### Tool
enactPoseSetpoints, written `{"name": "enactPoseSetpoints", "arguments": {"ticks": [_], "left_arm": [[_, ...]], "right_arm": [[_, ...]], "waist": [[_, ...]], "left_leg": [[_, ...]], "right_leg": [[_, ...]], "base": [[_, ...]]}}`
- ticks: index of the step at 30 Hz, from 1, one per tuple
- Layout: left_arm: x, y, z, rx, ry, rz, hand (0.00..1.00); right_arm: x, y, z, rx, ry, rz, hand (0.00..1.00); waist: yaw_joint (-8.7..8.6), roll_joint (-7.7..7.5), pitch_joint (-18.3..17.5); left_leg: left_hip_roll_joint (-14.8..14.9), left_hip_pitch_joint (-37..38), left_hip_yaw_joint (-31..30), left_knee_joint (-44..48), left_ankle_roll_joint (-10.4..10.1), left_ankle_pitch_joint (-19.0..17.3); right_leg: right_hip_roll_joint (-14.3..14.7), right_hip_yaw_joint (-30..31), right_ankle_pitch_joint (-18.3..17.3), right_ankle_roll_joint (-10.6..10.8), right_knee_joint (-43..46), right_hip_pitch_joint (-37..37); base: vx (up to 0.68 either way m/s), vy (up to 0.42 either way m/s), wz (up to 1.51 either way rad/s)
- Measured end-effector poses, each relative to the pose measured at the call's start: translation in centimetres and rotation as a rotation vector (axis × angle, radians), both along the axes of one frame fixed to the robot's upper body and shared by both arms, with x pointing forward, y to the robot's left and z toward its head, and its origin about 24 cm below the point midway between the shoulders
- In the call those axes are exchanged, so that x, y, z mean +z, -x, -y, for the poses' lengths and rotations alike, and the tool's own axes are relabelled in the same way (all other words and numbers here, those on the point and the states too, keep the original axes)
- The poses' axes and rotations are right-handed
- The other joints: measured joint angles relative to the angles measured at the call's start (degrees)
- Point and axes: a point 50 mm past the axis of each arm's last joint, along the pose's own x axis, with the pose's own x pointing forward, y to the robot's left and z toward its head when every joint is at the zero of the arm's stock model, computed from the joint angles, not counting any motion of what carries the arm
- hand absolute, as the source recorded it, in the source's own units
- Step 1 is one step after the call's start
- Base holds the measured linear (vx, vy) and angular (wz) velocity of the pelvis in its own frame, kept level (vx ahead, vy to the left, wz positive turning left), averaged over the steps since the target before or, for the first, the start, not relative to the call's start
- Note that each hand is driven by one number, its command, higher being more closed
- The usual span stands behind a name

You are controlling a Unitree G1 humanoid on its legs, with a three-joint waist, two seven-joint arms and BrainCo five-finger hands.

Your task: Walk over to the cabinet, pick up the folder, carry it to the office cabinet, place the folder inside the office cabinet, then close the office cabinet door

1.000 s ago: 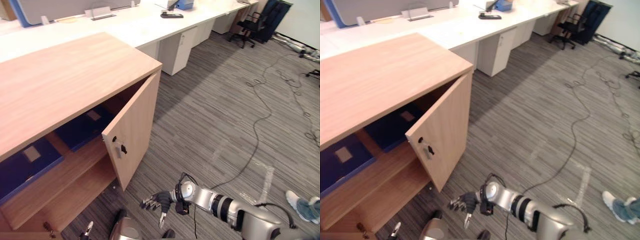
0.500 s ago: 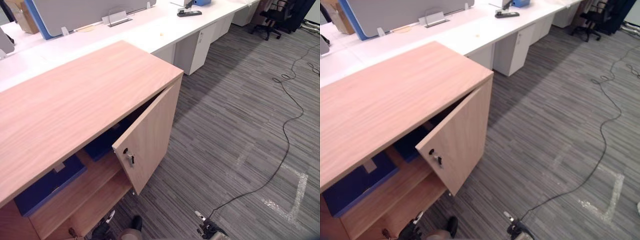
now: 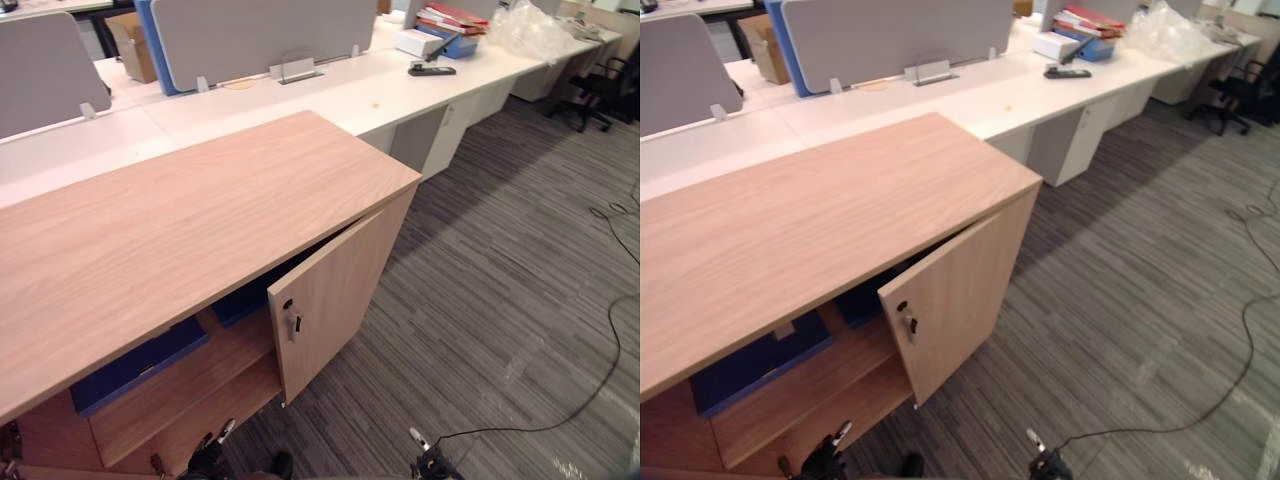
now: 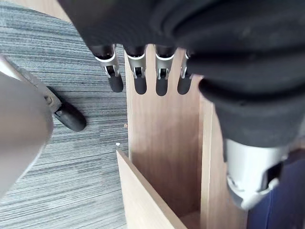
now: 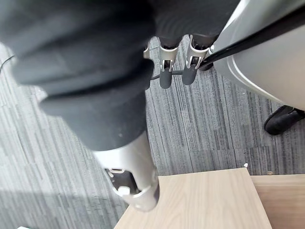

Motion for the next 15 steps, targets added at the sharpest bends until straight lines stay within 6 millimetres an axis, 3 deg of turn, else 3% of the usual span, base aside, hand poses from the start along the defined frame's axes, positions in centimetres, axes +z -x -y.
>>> {"name": "enactPoseSetpoints", "arguments": {"ticks": [1,4,15], "left_arm": [[-0.1,0.4,0.3,0.032,0.012,-0.006,0.0],[-0.4,0.9,0.8,0.065,0.028,-0.015,0.0],[-0.8,1.7,0.6,0.019,0.018,-0.071,0.0]], "right_arm": [[0.0,0.2,0.3,-0.003,0.007,-0.004,0.0],[0.0,0.8,0.8,-0.022,0.017,-0.014,0.0],[-0.4,2.2,0.8,-0.124,-0.009,-0.048,0.0]], "waist": [[-0.15,0.95,-0.57],[-0.14,1.89,-1.35],[-0.89,1.92,-2.31]], "left_leg": [[1.11,0.58,1.61,-0.02,-0.9,-0.37],[3.69,1.96,4.23,-0.09,-2.82,-0.18],[4.6,1.8,1.15,-0.29,-4.64,1.07]], "right_leg": [[0.61,-0.53,-0.24,0.37,-0.6,0.86],[2.52,-1.45,-0.3,0.25,-2.42,3.27],[4.59,-4.94,0.82,-1.19,-6.9,6.84]], "base": [[0.07,-0.187,0.03],[0.08,-0.17,0.03],[0.0,-0.046,0.15]]}}
